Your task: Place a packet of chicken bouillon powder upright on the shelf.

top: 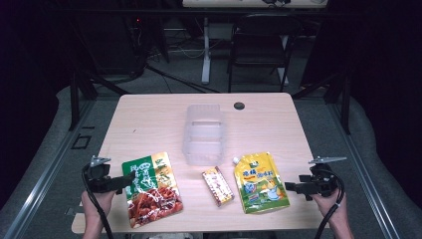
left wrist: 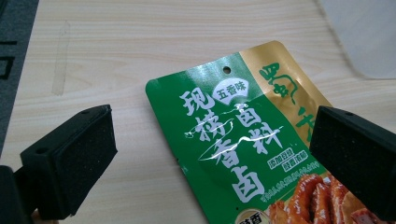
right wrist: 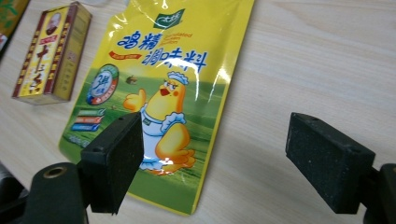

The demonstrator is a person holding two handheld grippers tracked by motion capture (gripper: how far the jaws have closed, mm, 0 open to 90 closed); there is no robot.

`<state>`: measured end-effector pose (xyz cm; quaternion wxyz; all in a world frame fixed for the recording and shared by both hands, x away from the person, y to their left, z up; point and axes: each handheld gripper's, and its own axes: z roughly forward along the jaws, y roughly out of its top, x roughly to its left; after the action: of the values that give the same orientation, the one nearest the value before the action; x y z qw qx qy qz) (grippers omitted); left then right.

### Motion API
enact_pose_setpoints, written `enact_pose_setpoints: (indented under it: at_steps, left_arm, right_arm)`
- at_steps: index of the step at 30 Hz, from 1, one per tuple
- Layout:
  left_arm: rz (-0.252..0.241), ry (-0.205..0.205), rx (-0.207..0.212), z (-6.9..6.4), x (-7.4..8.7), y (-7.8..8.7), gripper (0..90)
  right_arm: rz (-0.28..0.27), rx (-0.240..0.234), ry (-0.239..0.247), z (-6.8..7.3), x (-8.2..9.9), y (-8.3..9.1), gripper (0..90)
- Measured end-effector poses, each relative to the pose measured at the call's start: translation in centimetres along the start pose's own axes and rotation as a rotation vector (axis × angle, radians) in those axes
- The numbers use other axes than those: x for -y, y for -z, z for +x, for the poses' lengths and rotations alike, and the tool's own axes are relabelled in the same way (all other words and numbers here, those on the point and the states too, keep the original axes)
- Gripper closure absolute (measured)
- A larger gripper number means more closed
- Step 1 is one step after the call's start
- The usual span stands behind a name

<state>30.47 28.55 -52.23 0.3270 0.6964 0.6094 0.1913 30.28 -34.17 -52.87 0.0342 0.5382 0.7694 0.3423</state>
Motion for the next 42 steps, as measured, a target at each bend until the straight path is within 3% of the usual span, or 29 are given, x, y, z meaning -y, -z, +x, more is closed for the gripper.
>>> enact_pose_setpoints:
  at_steps: [10,23,37,42]
  left_arm:
    - [0.057,-0.032,0.025,-0.2,-0.3,-1.2,0.7]
    - [0.08,-0.047,0.025,-0.3,-0.5,-1.2,1.9]
    - [0.072,-0.083,0.075,-1.7,-0.9,-0.5,3.9]
    - [0.08,-0.114,0.079,-2.6,-1.0,-0.7,4.0]
  right_arm:
    - [0.026,-0.008,-0.011,-0.3,-0.2,0.1,20.0]
    - [0.052,-0.017,-0.011,-0.1,-1.4,-0.6,26.9]
    - [0.066,-0.023,0.002,0.1,-3.3,-1.7,30.3]
    - [0.087,-0.026,0.0,0.0,-3.8,-2.4,33.0]
